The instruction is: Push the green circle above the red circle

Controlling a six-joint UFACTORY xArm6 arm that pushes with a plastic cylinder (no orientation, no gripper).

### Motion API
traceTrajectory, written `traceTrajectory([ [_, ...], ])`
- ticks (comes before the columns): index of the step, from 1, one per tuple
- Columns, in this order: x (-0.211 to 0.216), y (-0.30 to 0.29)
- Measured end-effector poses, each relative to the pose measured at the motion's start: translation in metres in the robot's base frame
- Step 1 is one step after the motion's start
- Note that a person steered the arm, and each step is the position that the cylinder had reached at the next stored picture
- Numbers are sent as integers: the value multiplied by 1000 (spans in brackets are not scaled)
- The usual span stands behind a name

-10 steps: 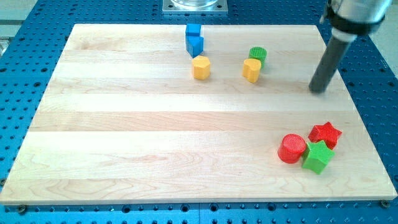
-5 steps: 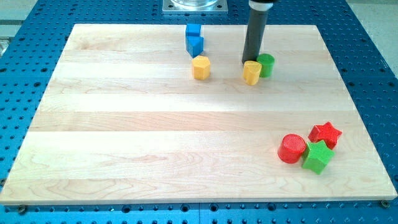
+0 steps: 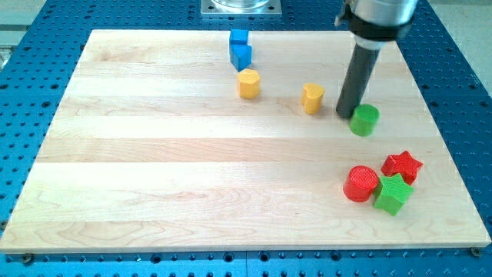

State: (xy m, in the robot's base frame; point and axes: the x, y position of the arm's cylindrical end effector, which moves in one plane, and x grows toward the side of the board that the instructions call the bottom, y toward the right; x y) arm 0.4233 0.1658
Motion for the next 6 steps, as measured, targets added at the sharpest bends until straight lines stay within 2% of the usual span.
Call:
traceTrajectory([
  [1,15,0],
  [3,-20,50],
  [4,10,57],
  [5,57,34],
  [6,73,33],
])
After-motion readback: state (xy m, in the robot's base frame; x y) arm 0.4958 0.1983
